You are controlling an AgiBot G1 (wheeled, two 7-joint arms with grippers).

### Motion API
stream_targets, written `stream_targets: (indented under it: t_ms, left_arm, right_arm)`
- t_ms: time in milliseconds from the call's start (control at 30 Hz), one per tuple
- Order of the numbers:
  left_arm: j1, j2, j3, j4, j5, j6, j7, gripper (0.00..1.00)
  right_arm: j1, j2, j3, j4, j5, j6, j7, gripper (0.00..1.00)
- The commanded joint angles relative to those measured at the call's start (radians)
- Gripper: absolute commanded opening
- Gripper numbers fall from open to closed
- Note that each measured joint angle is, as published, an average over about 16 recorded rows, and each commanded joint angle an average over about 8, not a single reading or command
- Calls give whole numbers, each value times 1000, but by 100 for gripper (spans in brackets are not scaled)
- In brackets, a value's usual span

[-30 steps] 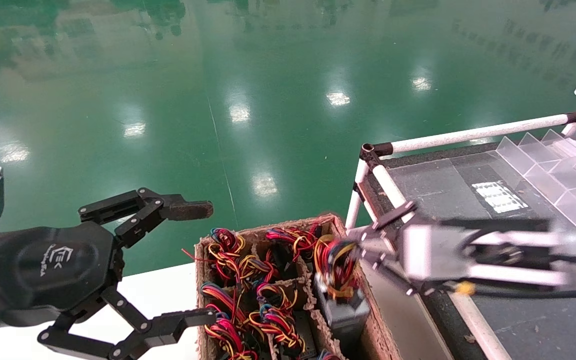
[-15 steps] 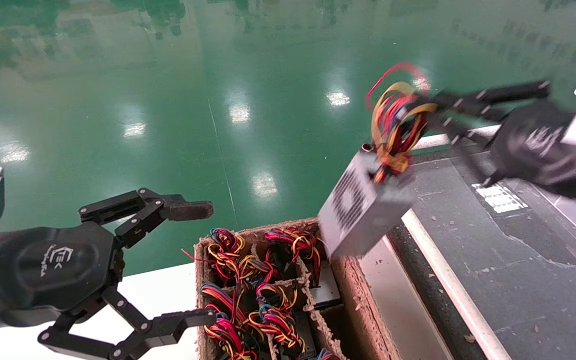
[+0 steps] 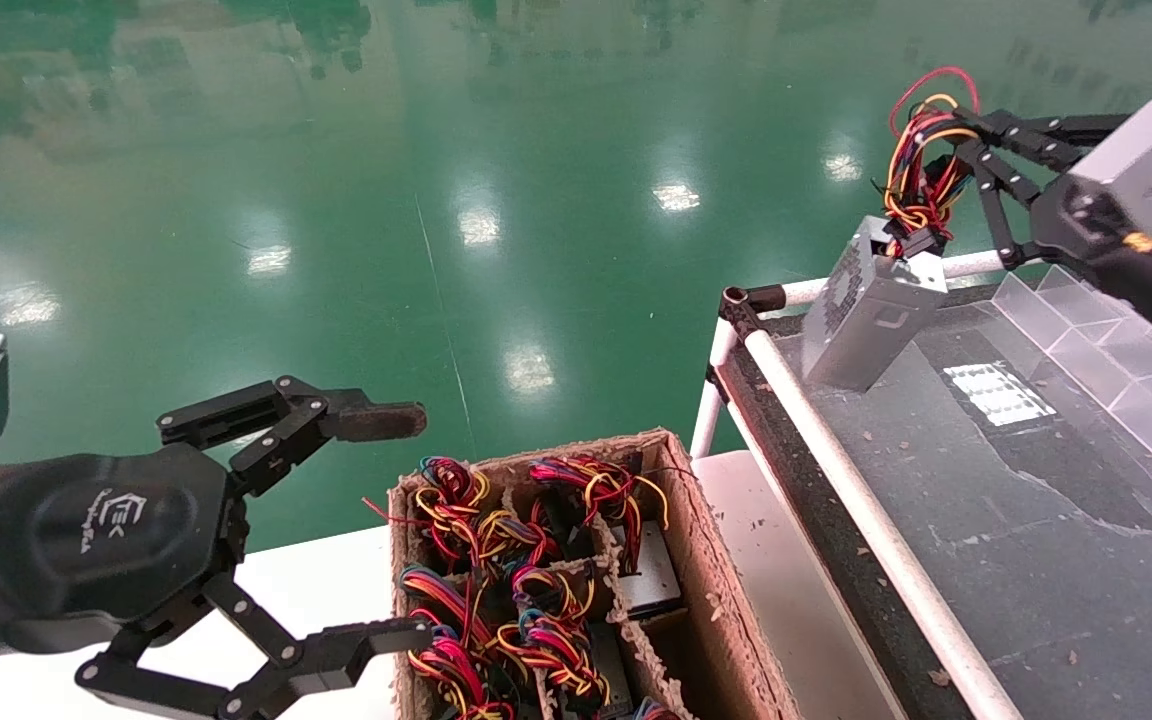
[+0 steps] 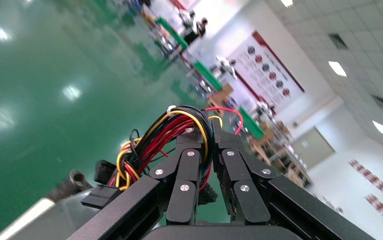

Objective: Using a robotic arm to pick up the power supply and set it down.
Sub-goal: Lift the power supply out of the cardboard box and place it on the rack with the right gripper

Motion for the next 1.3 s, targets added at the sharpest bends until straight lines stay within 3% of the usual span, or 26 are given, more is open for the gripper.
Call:
stream_targets:
  t_ms: [33, 367, 667, 700, 933, 967, 1300]
  left_arm:
    - [0, 0, 0, 0, 0, 0, 0, 100]
    - [0, 0, 0, 0, 0, 0, 0, 100]
    - [0, 0, 0, 0, 0, 0, 0, 100]
    - [0, 0, 0, 0, 0, 0, 0, 100]
    - [0, 0, 0, 0, 0, 0, 0, 100]
    - [0, 0, 0, 0, 0, 0, 0, 100]
    - [0, 0, 1, 0, 0, 0, 0, 100]
  right_arm:
    - [17, -20, -14, -33, -30, 33, -10, 0]
    - [64, -181, -34, -172, -94, 108, -206, 0]
    - [116, -260, -64, -265, -108, 89, -254, 0]
    - [118, -264, -68, -270, -110, 89, -255, 5]
    - [126, -276, -81, -290, -125, 101, -245, 93]
    - [126, -275, -81, -290, -126, 104, -243, 100]
    - [125, -241, -93, -290, -143, 108, -190, 100]
